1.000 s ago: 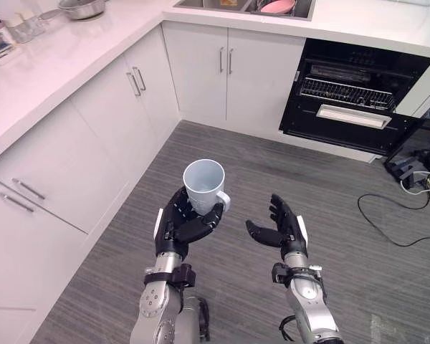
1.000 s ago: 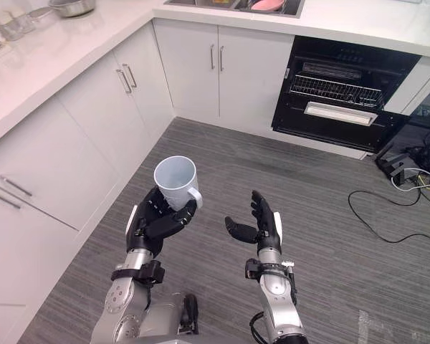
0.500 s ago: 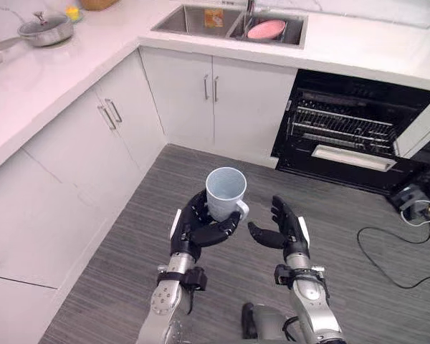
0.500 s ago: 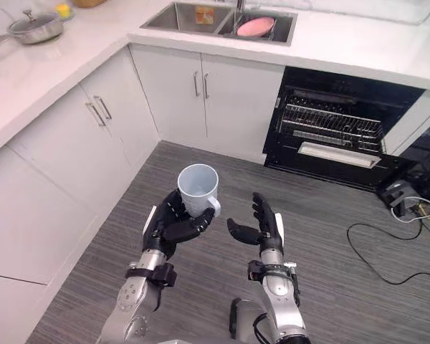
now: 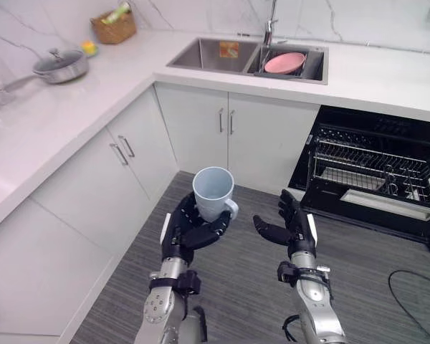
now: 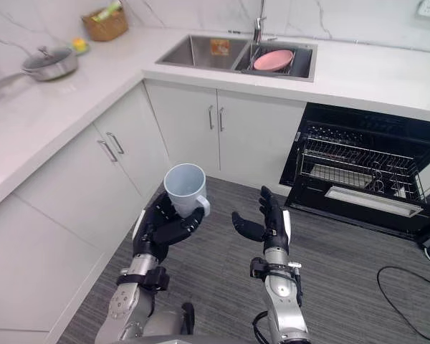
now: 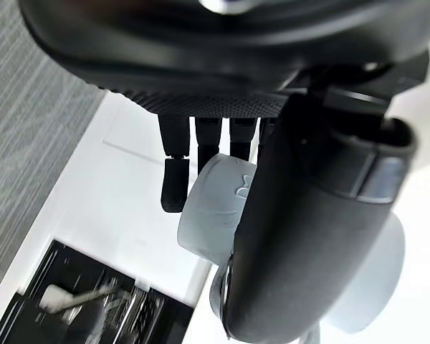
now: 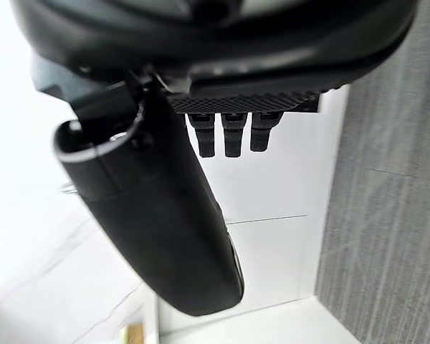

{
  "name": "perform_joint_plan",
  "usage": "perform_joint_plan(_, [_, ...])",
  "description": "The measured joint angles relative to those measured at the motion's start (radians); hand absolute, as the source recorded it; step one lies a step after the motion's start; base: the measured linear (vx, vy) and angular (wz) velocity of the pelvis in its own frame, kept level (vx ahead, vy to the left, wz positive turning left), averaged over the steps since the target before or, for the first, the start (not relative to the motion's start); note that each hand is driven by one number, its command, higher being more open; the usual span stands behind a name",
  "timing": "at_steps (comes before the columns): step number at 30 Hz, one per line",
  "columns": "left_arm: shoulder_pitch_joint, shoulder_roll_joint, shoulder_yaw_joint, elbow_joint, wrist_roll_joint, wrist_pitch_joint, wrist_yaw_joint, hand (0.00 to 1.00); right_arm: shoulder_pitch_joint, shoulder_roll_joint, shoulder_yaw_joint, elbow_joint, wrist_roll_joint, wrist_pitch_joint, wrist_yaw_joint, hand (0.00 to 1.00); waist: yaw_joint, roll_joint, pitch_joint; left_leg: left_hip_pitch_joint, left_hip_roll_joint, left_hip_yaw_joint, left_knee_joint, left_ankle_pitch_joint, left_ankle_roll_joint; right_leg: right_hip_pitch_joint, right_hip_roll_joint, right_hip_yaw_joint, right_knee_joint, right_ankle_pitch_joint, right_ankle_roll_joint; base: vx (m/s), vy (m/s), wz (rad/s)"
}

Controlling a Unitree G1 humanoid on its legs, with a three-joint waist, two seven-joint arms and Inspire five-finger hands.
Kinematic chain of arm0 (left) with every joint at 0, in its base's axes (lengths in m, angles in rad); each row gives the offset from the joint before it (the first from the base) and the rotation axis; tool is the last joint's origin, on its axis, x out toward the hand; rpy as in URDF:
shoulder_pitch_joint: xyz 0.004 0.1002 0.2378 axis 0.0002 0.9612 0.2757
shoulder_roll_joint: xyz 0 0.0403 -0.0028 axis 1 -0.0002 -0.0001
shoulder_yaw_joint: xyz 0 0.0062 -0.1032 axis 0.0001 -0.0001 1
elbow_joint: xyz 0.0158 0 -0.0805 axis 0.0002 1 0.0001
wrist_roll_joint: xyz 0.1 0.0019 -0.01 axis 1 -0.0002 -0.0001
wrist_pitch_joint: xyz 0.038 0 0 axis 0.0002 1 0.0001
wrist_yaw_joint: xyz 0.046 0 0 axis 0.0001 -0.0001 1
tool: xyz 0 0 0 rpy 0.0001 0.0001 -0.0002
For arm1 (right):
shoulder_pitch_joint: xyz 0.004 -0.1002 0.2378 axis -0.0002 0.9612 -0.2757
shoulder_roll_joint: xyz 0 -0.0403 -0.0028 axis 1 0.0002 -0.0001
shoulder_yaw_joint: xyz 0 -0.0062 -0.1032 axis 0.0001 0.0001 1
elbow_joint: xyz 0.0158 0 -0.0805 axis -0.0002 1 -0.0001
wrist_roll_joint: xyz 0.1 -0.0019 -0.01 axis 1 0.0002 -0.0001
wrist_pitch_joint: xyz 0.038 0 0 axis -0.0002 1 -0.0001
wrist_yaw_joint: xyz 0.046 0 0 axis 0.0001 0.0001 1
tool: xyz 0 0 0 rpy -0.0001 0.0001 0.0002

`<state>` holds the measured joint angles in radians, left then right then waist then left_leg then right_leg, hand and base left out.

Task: Walk over to the sink, pick up the cup, carry it to the dishwasher, place the cup inside the dishwasher, then close the dishwasher door

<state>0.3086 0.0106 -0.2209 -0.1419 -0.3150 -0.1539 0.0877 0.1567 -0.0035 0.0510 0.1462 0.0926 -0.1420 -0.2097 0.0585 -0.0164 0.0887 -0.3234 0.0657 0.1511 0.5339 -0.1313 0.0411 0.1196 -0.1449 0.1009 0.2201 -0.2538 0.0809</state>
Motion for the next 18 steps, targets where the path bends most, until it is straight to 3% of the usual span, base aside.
perform_joint_plan(3, [0.001,0.030,-0.005,-0.003,0.013,0.000,-0.001,0.30,0.008,0.019,-0.010,-0.050,0.002,-0.002,-0.002,0.90,-0.011,-0.007,-0.005,0.080,0.001,0.041,-0.020,-0.087,0.001,-0.057,-0.003,0.021,0.177,0.020,0.025,0.33,0.196,-0.46])
perform_joint_plan(5, [0.002,0.056,-0.018,-0.004,0.024,0.000,-0.001,0.30,-0.004,0.039,-0.026,-0.061,0.002,-0.004,0.000,0.90,-0.025,-0.024,0.001,0.201,-0.019,0.077,-0.141,-0.116,-0.002,-0.221,-0.028,-0.003,0.521,0.101,0.108,0.31,0.140,-0.44])
perform_joint_plan(6, [0.004,0.061,-0.021,-0.003,0.024,0.002,0.000,0.30,-0.005,0.043,-0.027,-0.061,0.002,-0.004,0.000,0.90,-0.031,-0.024,0.001,0.232,-0.020,0.082,-0.163,-0.122,-0.002,-0.252,-0.031,-0.013,0.593,0.089,0.089,0.30,0.095,-0.33])
perform_joint_plan(8, [0.009,0.056,-0.024,-0.012,0.025,0.002,0.000,0.30,-0.003,0.054,-0.023,-0.095,0.002,-0.004,0.004,0.90,-0.048,-0.015,0.008,0.338,-0.005,0.098,-0.218,-0.150,-0.012,-0.357,-0.010,-0.080,0.726,0.010,0.011,0.32,0.029,-0.34])
perform_joint_plan(11, [0.002,0.055,-0.027,-0.020,0.024,0.000,0.000,0.30,-0.004,0.055,-0.016,-0.154,0.003,-0.021,0.009,0.90,-0.054,-0.012,0.010,0.396,0.018,0.125,-0.231,-0.187,-0.036,-0.456,0.010,-0.174,0.625,-0.030,-0.035,0.26,-0.049,-0.25])
perform_joint_plan(13, [-0.002,0.057,-0.024,-0.014,0.024,-0.003,0.000,0.30,-0.014,0.052,-0.014,-0.164,0.003,-0.047,0.009,0.90,-0.060,-0.025,0.001,0.437,0.025,0.146,-0.253,-0.209,-0.070,-0.492,0.034,-0.262,0.379,0.009,-0.063,0.34,-0.103,-0.15])
perform_joint_plan(14, [-0.006,0.061,-0.024,0.000,0.024,-0.006,-0.001,0.30,-0.015,0.048,-0.006,-0.163,0.003,-0.050,0.008,0.90,-0.073,-0.045,-0.011,0.461,0.019,0.137,-0.258,-0.230,-0.099,-0.482,0.057,-0.262,0.263,0.162,-0.114,0.51,-0.096,-0.04])
perform_joint_plan(15, [-0.018,0.036,-0.028,0.055,0.025,-0.003,-0.003,0.30,-0.013,0.022,-0.004,-0.151,0.003,-0.047,0.008,0.90,-0.076,0.010,-0.022,0.477,0.057,0.117,-0.257,-0.235,-0.113,-0.451,0.092,-0.279,0.252,0.145,-0.124,0.54,-0.096,-0.04])
perform_joint_plan(18, [-0.027,0.003,-0.030,0.086,0.041,0.005,-0.003,0.30,0.001,0.008,-0.005,-0.154,0.004,-0.043,0.010,0.90,-0.081,0.050,-0.014,0.457,0.108,0.088,-0.132,-0.202,-0.119,-0.404,0.136,-0.291,0.231,0.111,-0.147,0.42,-0.097,-0.17])
